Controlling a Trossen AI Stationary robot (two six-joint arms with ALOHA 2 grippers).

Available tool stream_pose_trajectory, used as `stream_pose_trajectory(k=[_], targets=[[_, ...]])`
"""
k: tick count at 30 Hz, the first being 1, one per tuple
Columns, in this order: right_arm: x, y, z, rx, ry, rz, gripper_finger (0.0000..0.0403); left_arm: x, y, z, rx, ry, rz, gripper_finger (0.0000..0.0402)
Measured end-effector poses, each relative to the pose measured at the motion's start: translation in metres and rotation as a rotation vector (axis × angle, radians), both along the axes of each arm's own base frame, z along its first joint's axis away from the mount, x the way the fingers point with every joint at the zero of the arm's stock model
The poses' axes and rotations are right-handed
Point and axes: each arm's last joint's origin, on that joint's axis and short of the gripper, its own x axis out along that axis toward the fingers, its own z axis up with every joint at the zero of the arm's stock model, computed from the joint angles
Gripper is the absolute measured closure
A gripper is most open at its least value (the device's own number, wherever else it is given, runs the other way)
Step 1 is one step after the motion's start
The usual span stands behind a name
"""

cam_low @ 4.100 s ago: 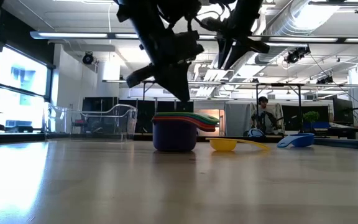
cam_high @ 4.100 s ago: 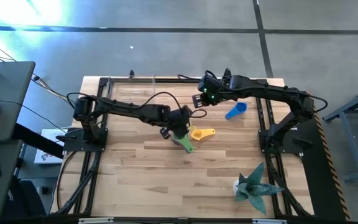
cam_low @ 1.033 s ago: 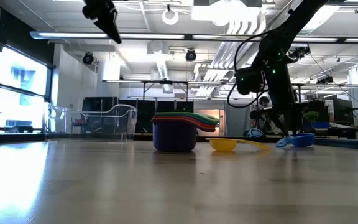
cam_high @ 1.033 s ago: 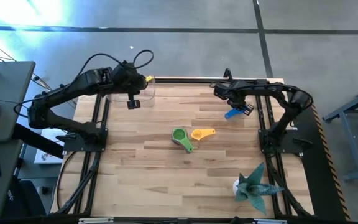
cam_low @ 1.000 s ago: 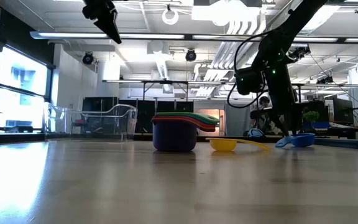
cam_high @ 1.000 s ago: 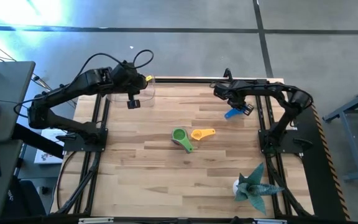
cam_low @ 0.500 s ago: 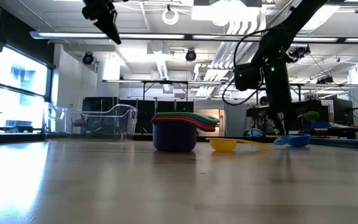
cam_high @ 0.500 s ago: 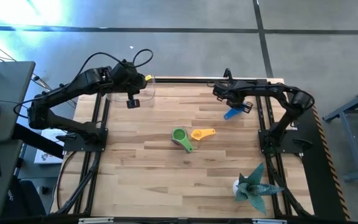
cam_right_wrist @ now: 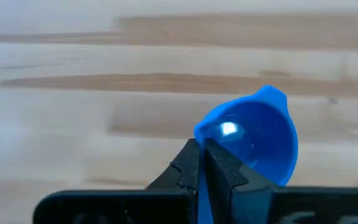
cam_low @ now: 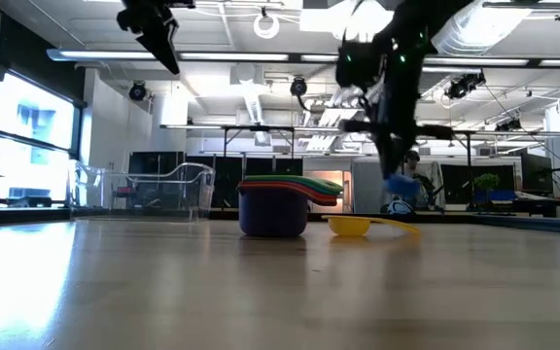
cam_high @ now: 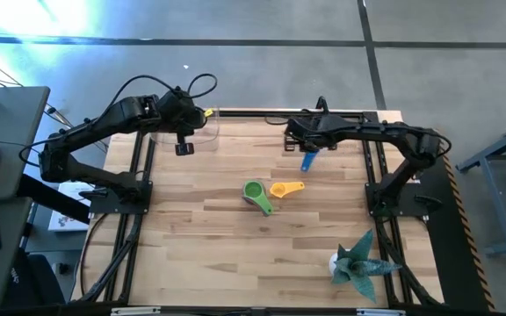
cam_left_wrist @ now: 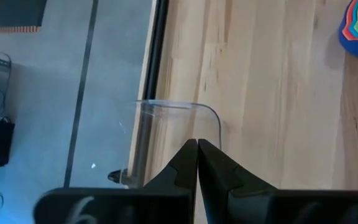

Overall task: Nest measuring cups in basket
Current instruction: Stack the blue measuring cup on top of the green measuring cup

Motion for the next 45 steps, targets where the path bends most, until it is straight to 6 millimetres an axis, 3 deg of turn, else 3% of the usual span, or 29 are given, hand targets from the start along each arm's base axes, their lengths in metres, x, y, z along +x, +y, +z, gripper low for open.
stream_pose_trajectory(k=[11,18,27,37,45], targets=[[0.045,0.035,0.07,-0.152,-0.135,0.38,0.0403,-0.001,-0.003,-0.002,-0.109,-0.054,0.052,0.0399],[0.063,0.059,0.091,-0.235,-0.239,0.551,0.0403,0.0,-0.003,-0.002,-0.173,-0.117,0.162,0.0399],[0.078,0.099,0.099,-0.278,-0.346,0.777,0.0403,0.0,-0.003,-0.002,-0.271,-0.221,0.353,0.0399],[0.082,0.132,0.1,-0.295,-0.374,0.882,0.0403,0.0,-0.003,-0.002,-0.369,-0.327,0.546,0.0399],[0.105,0.147,0.073,-0.288,-0.365,0.933,0.0403,0.001,-0.004,-0.002,-0.49,-0.406,0.681,0.0399]])
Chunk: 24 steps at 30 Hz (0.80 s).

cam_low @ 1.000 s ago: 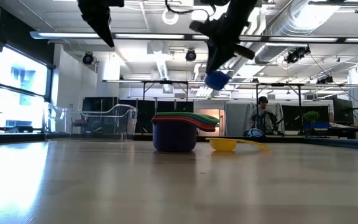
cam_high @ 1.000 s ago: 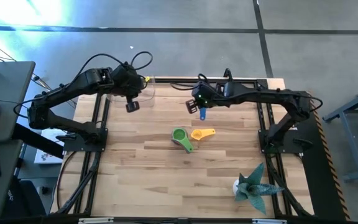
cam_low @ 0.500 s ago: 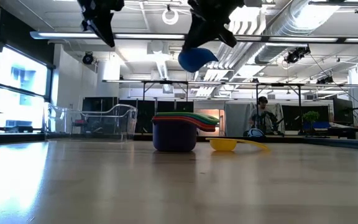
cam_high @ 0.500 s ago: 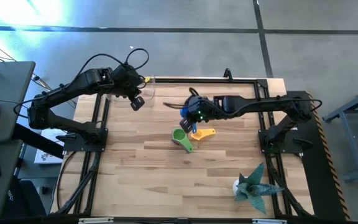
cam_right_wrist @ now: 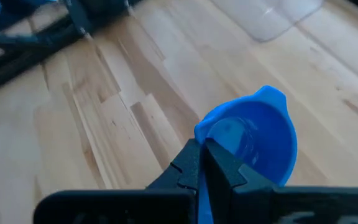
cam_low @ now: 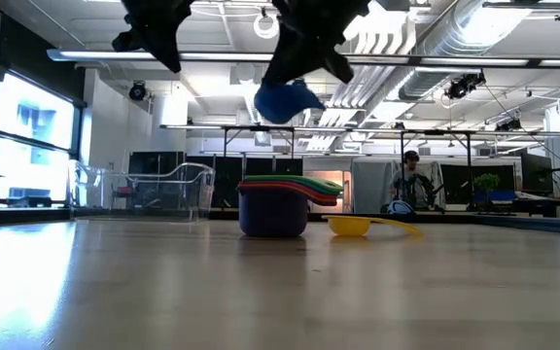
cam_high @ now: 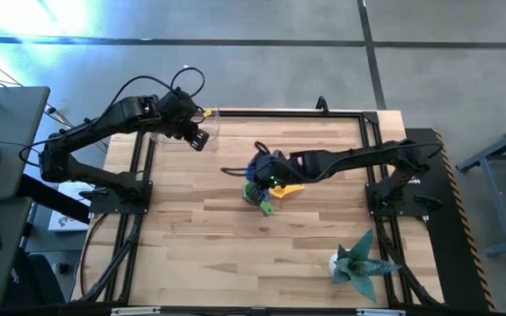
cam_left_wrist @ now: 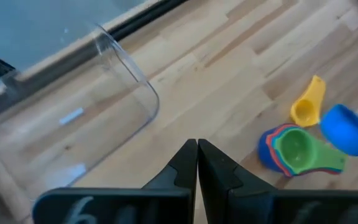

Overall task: Nest measuring cups in basket
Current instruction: Stack the blue measuring cup on top of the green measuring cup

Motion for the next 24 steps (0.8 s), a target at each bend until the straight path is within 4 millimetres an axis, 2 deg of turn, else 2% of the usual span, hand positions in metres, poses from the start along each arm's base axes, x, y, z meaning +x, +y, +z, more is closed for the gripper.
stream_pose_trajectory(k=[17,24], targets=[[0.022,0.009,-0.054,0.018,0.144,0.063,0.0403,0.004,-0.009,0.0,-0.049,-0.03,0.009,0.0399],[0.023,0.014,-0.057,0.02,0.153,0.067,0.0403,0.005,-0.013,0.0,-0.051,-0.031,-0.006,0.0399]])
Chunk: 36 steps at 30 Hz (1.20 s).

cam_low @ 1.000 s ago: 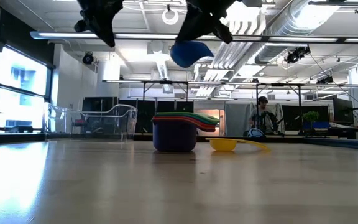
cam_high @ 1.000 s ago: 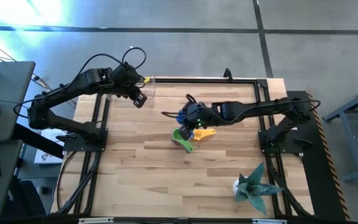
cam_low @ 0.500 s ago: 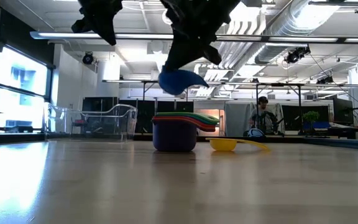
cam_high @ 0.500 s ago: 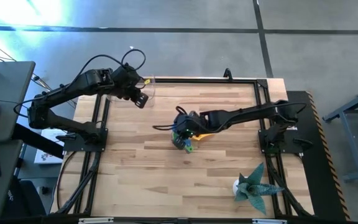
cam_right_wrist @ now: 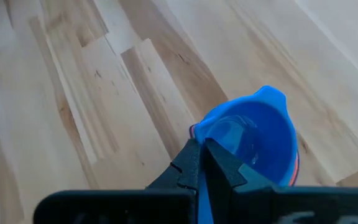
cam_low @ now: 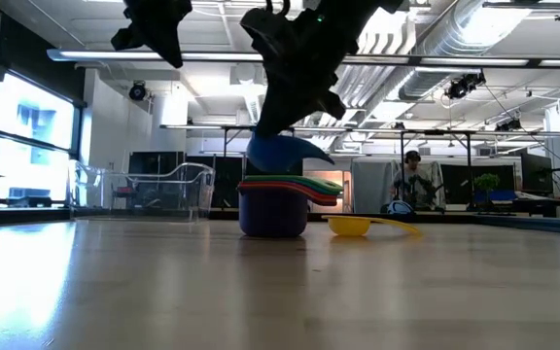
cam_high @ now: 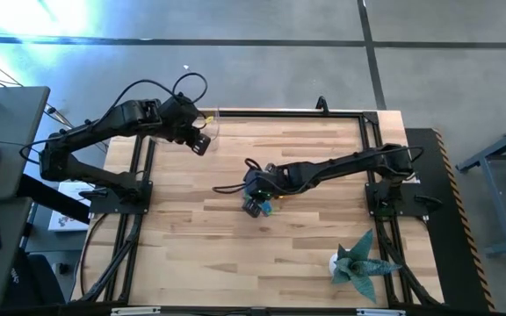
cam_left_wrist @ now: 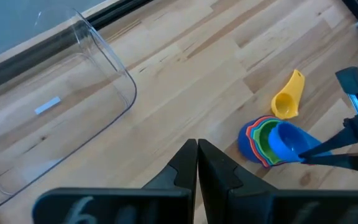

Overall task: Nest measuring cups in basket
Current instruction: Stack the blue measuring cup on top of the green measuring cup

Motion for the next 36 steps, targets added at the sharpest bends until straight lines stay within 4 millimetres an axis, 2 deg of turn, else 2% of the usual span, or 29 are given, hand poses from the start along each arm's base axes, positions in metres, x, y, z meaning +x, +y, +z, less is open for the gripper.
stream_pose_trajectory(k=[13,30,33,36], targets=[[-0.001,-0.001,-0.009,-0.011,0.06,0.008,0.0403,0.0,-0.001,0.0,-0.001,-0.001,-0.003,0.0399],[0.0,-0.001,-0.01,0.007,0.059,0.016,0.0402,0.0,-0.001,0.0,0.005,0.003,-0.013,0.0399],[0.0,0.0,-0.01,0.023,0.06,0.024,0.0392,0.0,-0.001,0.0,0.017,0.011,-0.032,0.0399],[0.0,0.0,-0.01,0.036,0.057,0.005,0.0365,0.0,-0.001,0.0,0.018,0.011,-0.033,0.0399]])
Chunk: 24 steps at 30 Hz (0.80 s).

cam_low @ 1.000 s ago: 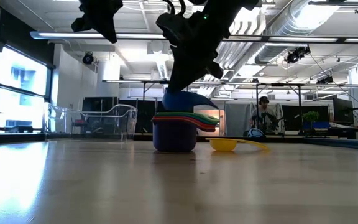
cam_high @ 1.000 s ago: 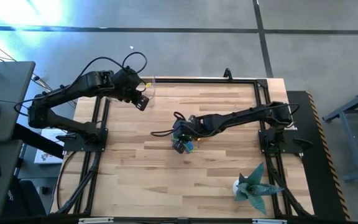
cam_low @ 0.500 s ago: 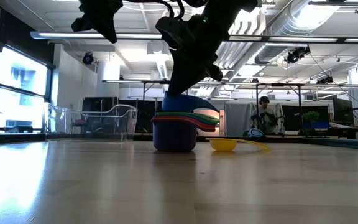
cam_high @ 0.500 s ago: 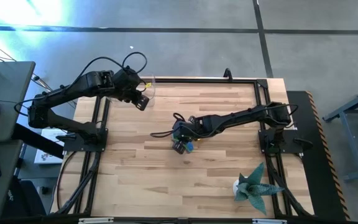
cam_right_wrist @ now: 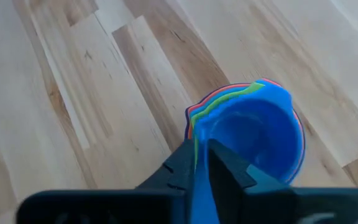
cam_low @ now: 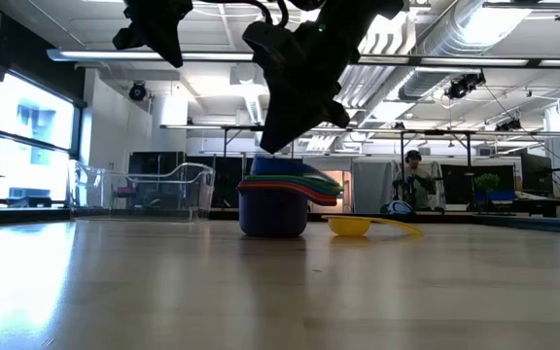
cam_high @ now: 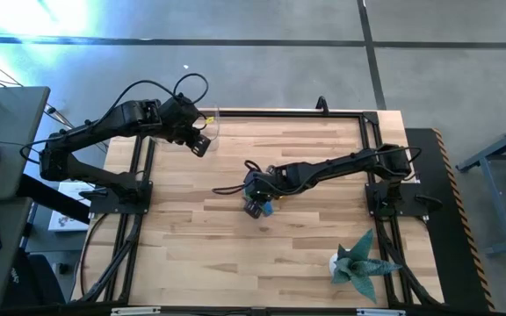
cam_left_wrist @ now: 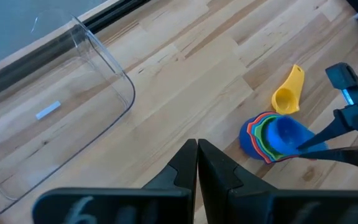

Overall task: Nest measuring cups in basket
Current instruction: Stack the blue measuring cup on top of the green measuring cup, then stack the yellow measuring cup on top of the blue measuring cup

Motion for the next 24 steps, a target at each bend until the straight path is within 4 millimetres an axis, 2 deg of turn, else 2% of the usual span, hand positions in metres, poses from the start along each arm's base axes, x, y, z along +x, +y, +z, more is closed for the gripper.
stream_pose_trajectory(k=[5,11,17,24], targets=[[0.0,0.0,0.0,0.003,-0.001,-0.007,0.0328,0.0,0.0,0.0,0.003,0.002,-0.005,0.0399],[0.0,0.0,0.003,0.005,-0.006,-0.009,0.0319,0.0,0.0,0.0,0.025,0.015,-0.043,0.0399],[-0.002,-0.006,0.028,0.003,0.04,-0.032,0.0318,0.0,0.0,0.0,0.067,0.044,-0.117,0.0399],[-0.009,-0.025,0.05,-0.074,0.146,-0.089,0.0318,0.0,0.0,0.0,0.132,0.086,-0.226,0.0399]])
